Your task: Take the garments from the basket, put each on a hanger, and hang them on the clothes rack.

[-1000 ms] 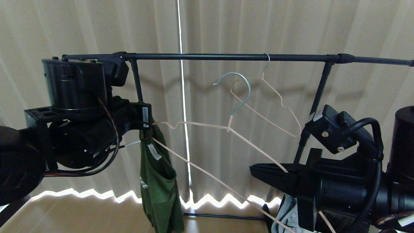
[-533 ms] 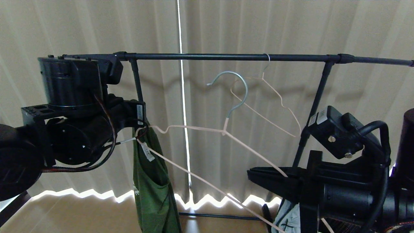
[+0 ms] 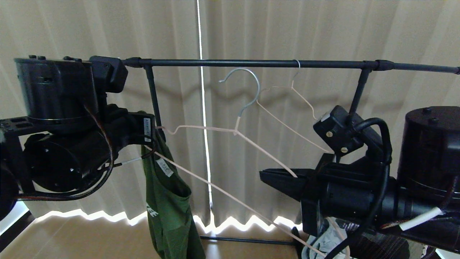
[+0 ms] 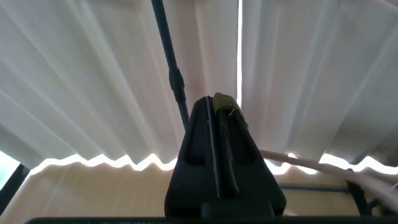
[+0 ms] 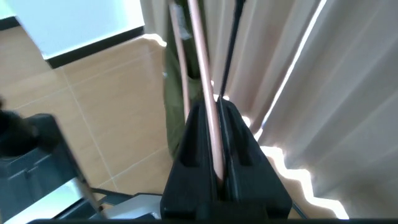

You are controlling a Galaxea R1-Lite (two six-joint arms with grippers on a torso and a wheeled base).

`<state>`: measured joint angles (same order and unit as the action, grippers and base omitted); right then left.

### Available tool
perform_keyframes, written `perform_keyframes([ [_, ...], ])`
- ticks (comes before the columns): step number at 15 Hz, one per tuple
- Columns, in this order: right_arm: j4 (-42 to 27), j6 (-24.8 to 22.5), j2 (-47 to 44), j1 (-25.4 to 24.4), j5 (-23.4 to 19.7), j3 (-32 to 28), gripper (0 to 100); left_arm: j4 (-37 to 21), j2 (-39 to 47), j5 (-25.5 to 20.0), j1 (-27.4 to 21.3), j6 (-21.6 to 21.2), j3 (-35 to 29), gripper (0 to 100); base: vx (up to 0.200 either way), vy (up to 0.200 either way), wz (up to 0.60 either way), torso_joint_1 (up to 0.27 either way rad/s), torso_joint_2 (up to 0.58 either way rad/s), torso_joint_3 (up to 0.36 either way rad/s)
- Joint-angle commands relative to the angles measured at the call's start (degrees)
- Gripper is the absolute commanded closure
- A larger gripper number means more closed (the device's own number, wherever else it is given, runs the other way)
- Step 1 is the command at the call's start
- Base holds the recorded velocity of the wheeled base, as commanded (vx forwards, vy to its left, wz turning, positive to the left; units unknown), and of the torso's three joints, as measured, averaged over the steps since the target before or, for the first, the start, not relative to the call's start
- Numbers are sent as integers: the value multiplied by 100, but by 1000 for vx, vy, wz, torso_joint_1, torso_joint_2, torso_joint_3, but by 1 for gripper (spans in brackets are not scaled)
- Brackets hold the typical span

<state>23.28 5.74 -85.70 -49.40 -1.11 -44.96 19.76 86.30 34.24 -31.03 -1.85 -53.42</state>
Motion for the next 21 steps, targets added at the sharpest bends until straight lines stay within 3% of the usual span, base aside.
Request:
perform_keyframes([
  [1, 1, 6, -263, 35, 14, -83, 100, 1, -87, 3, 0, 1, -2, 100, 0, 0, 0, 0, 0, 0],
  [10, -52, 6, -17, 150, 58, 66, 100, 1, -52, 91, 88, -140, -2, 100, 0, 0, 0, 0, 0, 0],
  [13, -52, 6, 159, 158, 58, 207, 100, 1, 19, 355, 141, -175, -2, 100, 0, 0, 0, 0, 0, 0],
  [21, 27, 6, -17, 229, 23, 163, 100, 1, 36, 364, -9, -201, -11, 100, 0, 0, 0, 0, 0, 0],
])
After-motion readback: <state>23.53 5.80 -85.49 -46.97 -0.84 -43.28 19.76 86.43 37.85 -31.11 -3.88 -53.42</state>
